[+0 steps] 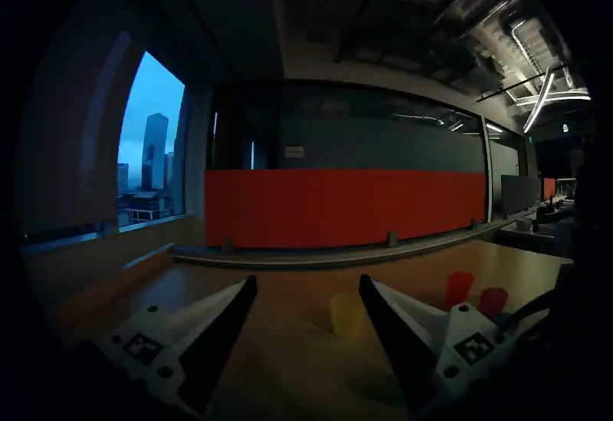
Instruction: Pour water
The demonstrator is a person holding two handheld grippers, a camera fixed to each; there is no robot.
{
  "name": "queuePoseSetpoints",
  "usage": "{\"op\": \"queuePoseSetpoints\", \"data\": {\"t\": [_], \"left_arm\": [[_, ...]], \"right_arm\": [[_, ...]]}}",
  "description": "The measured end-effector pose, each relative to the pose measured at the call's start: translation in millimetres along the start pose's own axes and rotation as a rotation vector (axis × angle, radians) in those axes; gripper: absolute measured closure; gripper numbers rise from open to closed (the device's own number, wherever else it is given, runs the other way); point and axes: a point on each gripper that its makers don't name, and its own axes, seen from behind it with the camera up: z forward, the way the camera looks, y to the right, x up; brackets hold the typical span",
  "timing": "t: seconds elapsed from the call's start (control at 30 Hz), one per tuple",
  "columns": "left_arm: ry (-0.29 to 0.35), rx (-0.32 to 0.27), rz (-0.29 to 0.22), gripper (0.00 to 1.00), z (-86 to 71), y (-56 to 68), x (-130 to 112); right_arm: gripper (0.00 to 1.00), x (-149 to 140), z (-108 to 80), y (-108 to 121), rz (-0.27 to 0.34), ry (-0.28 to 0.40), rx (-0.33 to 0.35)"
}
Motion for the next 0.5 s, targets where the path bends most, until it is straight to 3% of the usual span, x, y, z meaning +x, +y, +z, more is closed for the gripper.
{"op": "queuePoseSetpoints", "data": {"t": [0.5], "left_arm": [[0.021,0.071,-0.029,0.01,-3.8,-14.4,-27]], "right_arm": [[0.06,-13,-0.4,25,0.018,0.009,-0.096]]}}
